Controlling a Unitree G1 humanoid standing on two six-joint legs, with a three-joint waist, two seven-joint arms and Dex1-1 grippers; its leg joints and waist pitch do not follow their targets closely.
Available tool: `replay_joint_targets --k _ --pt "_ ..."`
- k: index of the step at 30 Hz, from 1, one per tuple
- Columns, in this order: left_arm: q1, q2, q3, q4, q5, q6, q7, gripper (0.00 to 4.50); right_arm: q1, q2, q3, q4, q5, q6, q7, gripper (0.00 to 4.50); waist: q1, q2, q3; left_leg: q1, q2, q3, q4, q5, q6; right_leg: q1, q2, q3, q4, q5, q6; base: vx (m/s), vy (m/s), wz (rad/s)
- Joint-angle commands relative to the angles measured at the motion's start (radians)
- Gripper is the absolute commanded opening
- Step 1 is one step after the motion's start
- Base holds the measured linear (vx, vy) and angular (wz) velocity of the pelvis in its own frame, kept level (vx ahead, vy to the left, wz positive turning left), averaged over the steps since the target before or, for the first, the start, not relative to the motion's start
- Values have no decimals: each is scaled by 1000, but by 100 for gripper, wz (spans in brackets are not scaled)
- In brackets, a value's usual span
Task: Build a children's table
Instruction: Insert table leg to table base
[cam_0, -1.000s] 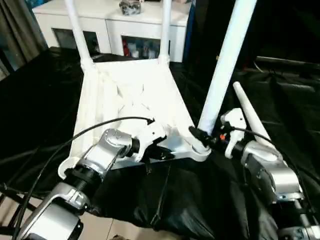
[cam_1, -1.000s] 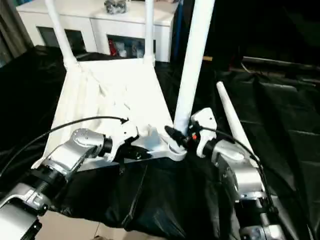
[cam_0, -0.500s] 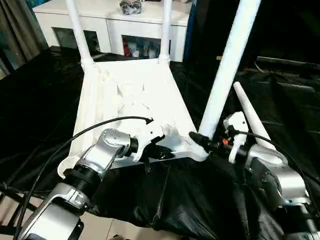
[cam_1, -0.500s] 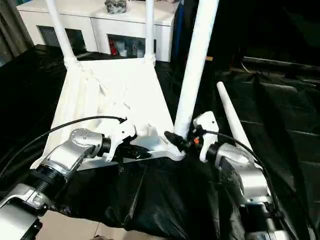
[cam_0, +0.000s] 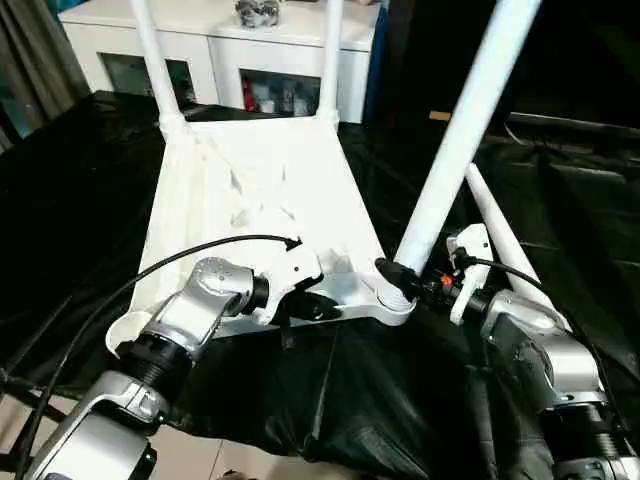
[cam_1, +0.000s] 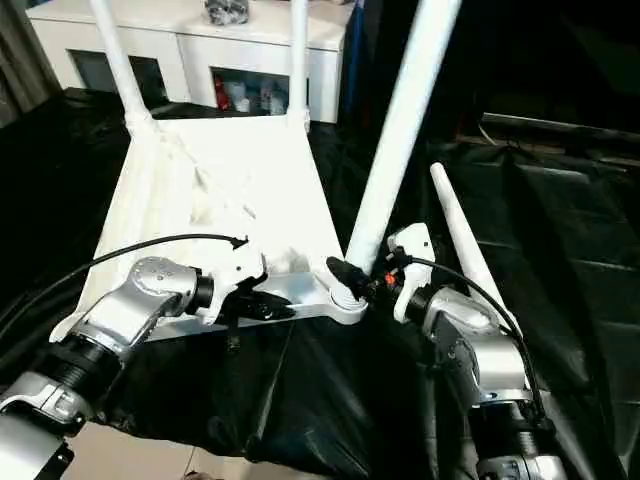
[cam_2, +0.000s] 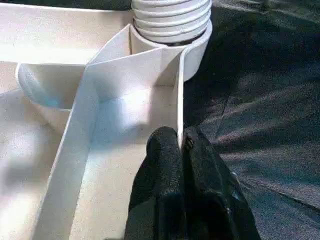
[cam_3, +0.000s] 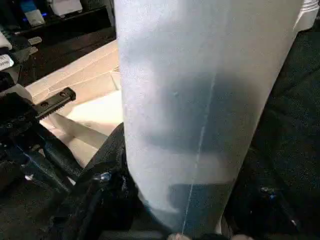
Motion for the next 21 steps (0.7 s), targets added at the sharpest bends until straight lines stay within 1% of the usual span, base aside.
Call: replay_joint_targets --k 1,2,3,6,8,11,12,13,14,15,16,17,18,19,20,21 --pt "10 2 21 -18 -11 -4 3 0 22 -3 -3 25 3 31 14 191 6 -18 -55 13 22 -22 -79 -372 12 22 -51 32 -106 -588 -109 0 0 0" --pt "10 1 25 -18 -11 -3 9 0 30 -3 -7 25 11 35 20 191 7 -18 -55 12 22 -21 -79 -364 13 23 -51 33 -104 -574 -114 0 0 0" --pt "9 -1 31 -16 -10 -3 13 0 45 0 -20 30 22 34 22 191 6 -21 -55 11 22 -20 -79 -361 15 24 -51 33 -104 -569 -115 0 0 0" --pt "9 -2 37 -15 -8 -1 17 0 63 5 -38 46 33 21 22 191 10 -20 -57 10 23 -19 -80 -343 19 26 -51 35 -100 -541 -124 0 0 0" --pt "9 -4 42 -11 -8 1 23 0 89 15 -58 56 50 5 12 191 13 -17 -56 12 23 -17 -80 -340 21 24 -52 36 -102 -541 -127 0 0 0" --pt "6 -7 46 -6 -8 2 28 0 116 24 -67 63 50 -21 0 191 18 -19 -56 11 23 -18 -81 -340 19 25 -52 35 -104 -558 -118 0 0 0" --pt "3 -9 47 -1 -6 0 31 0 136 25 -63 59 42 -33 0 191 20 -17 -54 11 23 -18 -82 -343 17 25 -52 35 -106 -565 -114 0 0 0" --pt "3 -9 47 0 -6 0 32 0 137 25 -63 58 41 -34 0 191 20 -17 -54 11 23 -19 -83 -348 16 25 -51 34 -106 -570 -112 0 0 0" --pt "1 -11 48 5 -5 -2 35 0 153 24 -53 48 24 -49 -9 191 22 -15 -54 14 23 -19 -82 -356 14 23 -52 34 -108 -580 -107 0 0 0" --pt "0 -12 48 7 -4 -3 37 0 163 21 -45 37 14 -55 -10 191 22 -17 -54 13 22 -19 -83 -359 12 23 -51 33 -109 -590 -101 0 0 0" --pt "0 -12 48 7 -4 -3 37 0 163 21 -45 37 14 -55 -10 191 23 -17 -54 14 22 -19 -83 -362 11 22 -52 33 -110 -594 -99 0 0 0" --pt "-1 -15 48 11 -1 -4 39 0 180 15 -32 14 -2 -63 -12 191 22 -15 -53 14 22 -20 -83 -366 11 22 -52 33 -111 -603 -96 0 0 0" --pt "-1 -15 48 11 -1 -4 39 0 180 15 -32 14 -2 -63 -12 191 23 -17 -53 13 21 -19 -83 -364 11 22 -52 33 -112 -605 -93 0 0 0" --pt "-2 -17 49 13 1 -4 40 0 188 11 -23 -4 -9 -65 -13 191 24 -15 -53 14 22 -20 -83 -366 11 22 -52 33 -112 -606 -91 0 0 0" --pt "-2 -17 49 13 1 -4 40 0 188 11 -23 -4 -9 -65 -13 191 24 -17 -54 12 21 -20 -84 -362 12 23 -51 33 -111 -600 -89 0 0 0" --pt "-4 -18 49 16 3 -6 40 0 190 5 -13 -19 -25 -67 -25 191 24 -14 -54 12 22 -20 -85 -362 12 23 -50 33 -111 -596 -89 0 0 0"
